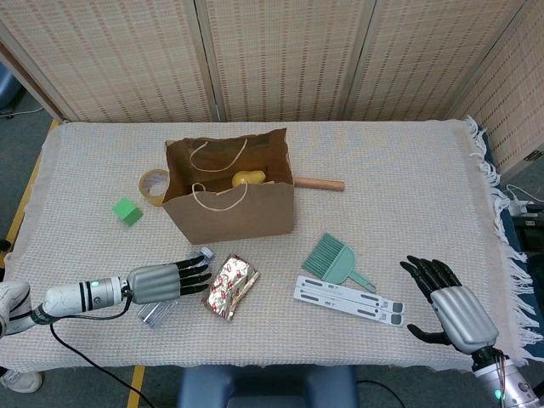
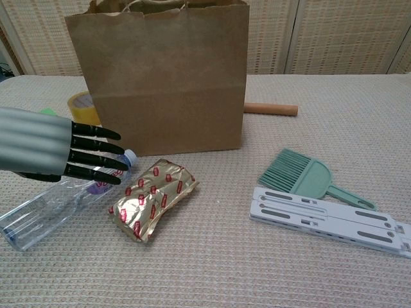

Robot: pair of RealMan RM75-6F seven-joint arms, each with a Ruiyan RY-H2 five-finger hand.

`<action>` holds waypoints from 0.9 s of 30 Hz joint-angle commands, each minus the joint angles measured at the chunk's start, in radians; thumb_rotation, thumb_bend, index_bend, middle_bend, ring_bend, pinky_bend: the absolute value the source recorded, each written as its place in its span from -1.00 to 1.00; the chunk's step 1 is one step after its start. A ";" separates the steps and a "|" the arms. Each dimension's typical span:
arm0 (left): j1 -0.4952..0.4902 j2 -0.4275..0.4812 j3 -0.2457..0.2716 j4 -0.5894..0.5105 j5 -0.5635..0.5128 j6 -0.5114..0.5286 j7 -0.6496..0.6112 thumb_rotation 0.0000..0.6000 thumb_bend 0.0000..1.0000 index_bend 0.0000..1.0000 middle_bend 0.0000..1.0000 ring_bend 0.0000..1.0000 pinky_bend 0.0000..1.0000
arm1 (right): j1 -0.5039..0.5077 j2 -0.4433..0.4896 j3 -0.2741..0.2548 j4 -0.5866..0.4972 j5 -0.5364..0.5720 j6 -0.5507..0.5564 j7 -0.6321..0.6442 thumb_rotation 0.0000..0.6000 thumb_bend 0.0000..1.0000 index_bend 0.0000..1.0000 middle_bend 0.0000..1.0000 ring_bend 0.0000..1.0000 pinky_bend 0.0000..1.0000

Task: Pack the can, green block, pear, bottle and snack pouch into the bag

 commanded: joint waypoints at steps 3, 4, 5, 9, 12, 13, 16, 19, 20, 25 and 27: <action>-0.002 -0.006 0.001 0.041 -0.020 -0.001 -0.002 1.00 -0.26 -1.00 -1.00 -1.00 -0.90 | 0.000 0.000 -0.001 -0.001 -0.001 0.000 -0.003 1.00 -0.81 -1.00 -1.00 -1.00 -1.00; 0.002 -0.008 0.003 0.047 -0.028 -0.001 -0.008 1.00 -0.26 -1.00 -1.00 -1.00 -0.90 | 0.000 -0.001 -0.001 0.000 0.001 -0.002 -0.005 1.00 -0.81 -1.00 -1.00 -1.00 -1.00; 0.005 -0.009 0.005 0.050 -0.033 -0.001 -0.012 1.00 -0.26 -1.00 -1.00 -1.00 -0.90 | 0.001 -0.002 0.000 0.000 0.003 -0.003 -0.006 1.00 -0.81 -1.00 -1.00 -1.00 -1.00; 0.014 -0.018 0.026 0.068 -0.028 0.011 -0.012 1.00 -0.26 -1.00 -1.00 -1.00 -0.91 | 0.003 -0.004 0.001 -0.001 0.010 -0.006 -0.010 1.00 -0.81 -1.00 -1.00 -1.00 -1.00; 0.019 -0.031 0.034 0.086 -0.029 0.015 -0.010 1.00 -0.25 -1.00 -1.00 -1.00 -0.91 | 0.003 -0.005 0.000 -0.001 0.010 -0.009 -0.013 1.00 -0.81 -1.00 -1.00 -1.00 -1.00; 0.020 -0.037 0.032 0.093 -0.036 0.014 -0.013 1.00 -0.25 -1.00 -1.00 -1.00 -0.91 | 0.004 -0.005 -0.001 -0.002 0.010 -0.010 -0.015 1.00 -0.81 -1.00 -1.00 -1.00 -1.00; 0.020 -0.046 0.033 0.105 -0.046 0.010 -0.019 1.00 -0.25 -1.00 -1.00 -1.00 -0.91 | 0.003 -0.005 -0.002 -0.004 0.008 -0.009 -0.016 1.00 -0.81 -1.00 -1.00 -1.00 -1.00; 0.016 -0.050 0.053 0.114 -0.034 0.010 -0.022 1.00 -0.25 -1.00 -1.00 -1.00 -0.91 | 0.003 -0.004 0.000 -0.005 0.010 -0.005 -0.013 1.00 -0.81 -1.00 -1.00 -1.00 -1.00; 0.017 -0.052 0.059 0.115 -0.031 0.012 -0.024 1.00 -0.25 -1.00 -1.00 -1.00 -0.91 | 0.003 -0.004 0.001 -0.004 0.011 -0.006 -0.013 1.00 -0.81 -1.00 -1.00 -1.00 -1.00; 0.023 -0.059 0.075 0.123 -0.024 0.020 -0.029 1.00 -0.26 -1.00 -1.00 -1.00 -0.91 | 0.005 -0.005 0.001 -0.002 0.015 -0.009 -0.013 1.00 -0.80 -1.00 -1.00 -1.00 -1.00; 0.032 -0.072 0.093 0.139 -0.017 0.013 -0.027 1.00 -0.25 -1.00 -1.00 -1.00 -0.91 | 0.007 -0.007 0.001 -0.003 0.018 -0.015 -0.015 1.00 -0.81 -1.00 -1.00 -1.00 -1.00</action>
